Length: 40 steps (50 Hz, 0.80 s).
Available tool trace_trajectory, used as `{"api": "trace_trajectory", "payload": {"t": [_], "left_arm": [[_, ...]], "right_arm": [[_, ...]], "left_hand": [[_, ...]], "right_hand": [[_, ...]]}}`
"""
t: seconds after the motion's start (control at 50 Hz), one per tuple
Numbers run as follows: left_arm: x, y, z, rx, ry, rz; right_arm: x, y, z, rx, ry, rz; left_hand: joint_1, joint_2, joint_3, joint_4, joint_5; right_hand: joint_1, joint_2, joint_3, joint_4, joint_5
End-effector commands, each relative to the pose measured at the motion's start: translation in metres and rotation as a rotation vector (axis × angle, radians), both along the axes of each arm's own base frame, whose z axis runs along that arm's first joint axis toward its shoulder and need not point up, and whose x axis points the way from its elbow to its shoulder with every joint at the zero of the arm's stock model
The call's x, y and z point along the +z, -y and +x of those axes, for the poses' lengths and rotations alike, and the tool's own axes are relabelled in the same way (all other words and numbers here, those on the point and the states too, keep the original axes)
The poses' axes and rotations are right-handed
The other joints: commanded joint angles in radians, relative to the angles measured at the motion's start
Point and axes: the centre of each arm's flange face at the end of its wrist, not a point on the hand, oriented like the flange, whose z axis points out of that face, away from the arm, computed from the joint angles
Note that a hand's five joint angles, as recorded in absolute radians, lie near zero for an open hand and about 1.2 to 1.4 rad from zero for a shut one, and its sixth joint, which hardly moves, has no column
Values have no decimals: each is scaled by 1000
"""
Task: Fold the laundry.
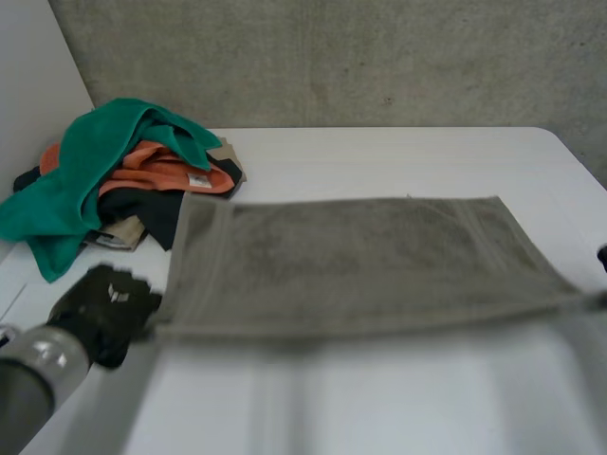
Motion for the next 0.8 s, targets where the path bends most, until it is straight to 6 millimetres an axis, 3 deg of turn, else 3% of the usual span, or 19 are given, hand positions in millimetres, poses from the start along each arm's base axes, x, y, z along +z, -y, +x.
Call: {"api": "trace_trajectory", "payload": {"t": [0.02,0.12,0.22,0.38,0.46,0.52,0.56,0.6,0.68,0.7,0.8], "left_arm": [[-5,8,7,-5,66,10],[-4,40,-16,-47,19,-113],[-4,77,-42,-61,-66,-195],[-13,150,-69,10,-114,-267],[-16,166,-86,28,-111,-303],[-21,165,-92,24,-102,-289],[-22,158,-98,9,-101,-271],[-22,155,-100,2,-101,-263],[-20,147,-101,-9,-99,-257],[-17,145,-101,-10,-101,-260],[-15,138,-98,-12,-98,-253]], "right_arm": [[-5,-6,-2,25,-53,18],[-8,12,12,32,4,-106],[-22,44,28,48,59,-195],[-45,91,51,37,68,-259],[-49,104,52,-10,43,-280],[-45,102,55,-16,52,-289],[-40,99,59,-26,95,-291],[-32,97,60,-44,142,-302],[8,81,60,-76,265,-323],[21,67,62,-70,293,-281],[26,34,67,-41,315,-82]], "left_hand": [[258,197,200,192,229],[258,197,200,192,229],[258,197,200,192,229],[258,197,200,192,229],[258,197,200,192,229],[258,197,200,192,229],[258,197,200,192,229],[258,197,200,192,229],[258,197,200,192,229],[258,197,200,192,229],[258,197,200,192,229]], "right_hand": [[281,222,209,200,233],[281,222,209,200,233],[281,222,209,200,233],[281,222,209,200,233],[281,222,209,200,233],[281,222,209,200,233],[-414,-472,-485,-494,-461],[-791,-850,-863,-872,-839],[-807,-866,-879,-888,-855],[-802,-860,-873,-882,-849],[-787,-845,-859,-868,-835]]}}
